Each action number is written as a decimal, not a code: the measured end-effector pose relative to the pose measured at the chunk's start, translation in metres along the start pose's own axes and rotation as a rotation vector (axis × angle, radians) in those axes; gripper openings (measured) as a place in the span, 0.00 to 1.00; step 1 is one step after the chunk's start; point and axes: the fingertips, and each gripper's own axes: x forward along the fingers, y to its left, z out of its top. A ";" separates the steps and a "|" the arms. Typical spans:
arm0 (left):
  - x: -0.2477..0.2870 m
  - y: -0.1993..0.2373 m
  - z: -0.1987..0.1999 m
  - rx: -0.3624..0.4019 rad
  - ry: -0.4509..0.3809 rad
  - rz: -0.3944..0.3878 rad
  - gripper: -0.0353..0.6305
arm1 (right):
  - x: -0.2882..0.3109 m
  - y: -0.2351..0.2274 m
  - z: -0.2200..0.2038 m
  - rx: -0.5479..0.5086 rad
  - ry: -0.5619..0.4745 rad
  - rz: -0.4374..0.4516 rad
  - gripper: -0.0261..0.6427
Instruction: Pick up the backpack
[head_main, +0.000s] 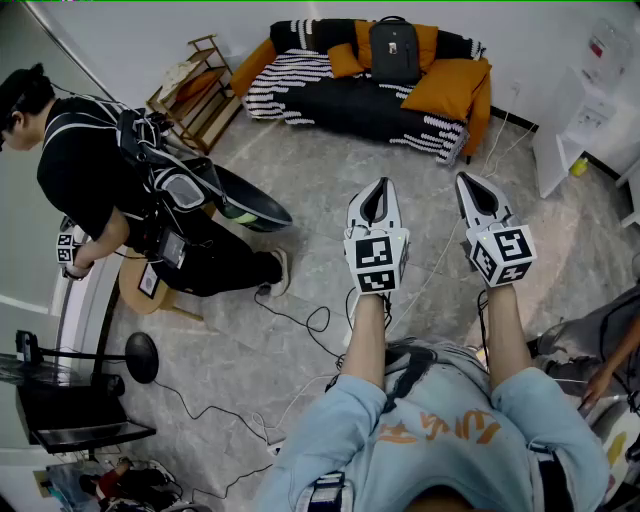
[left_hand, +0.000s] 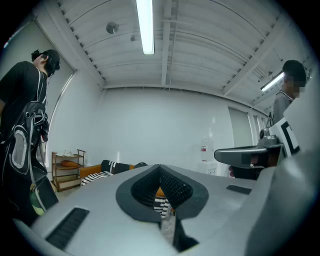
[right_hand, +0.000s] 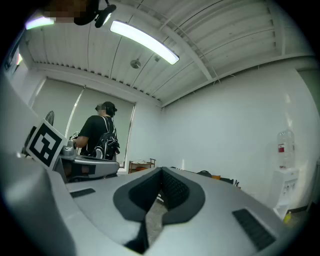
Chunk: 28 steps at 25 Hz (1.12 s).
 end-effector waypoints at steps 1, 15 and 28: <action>0.001 0.003 -0.002 -0.005 0.002 -0.001 0.08 | 0.002 0.002 -0.001 -0.004 0.002 0.004 0.08; 0.011 0.043 -0.020 -0.089 0.020 0.065 0.08 | 0.029 -0.017 -0.012 0.037 0.026 0.000 0.08; 0.126 0.089 -0.022 -0.043 0.068 0.124 0.07 | 0.148 -0.110 -0.028 0.170 -0.025 0.024 0.08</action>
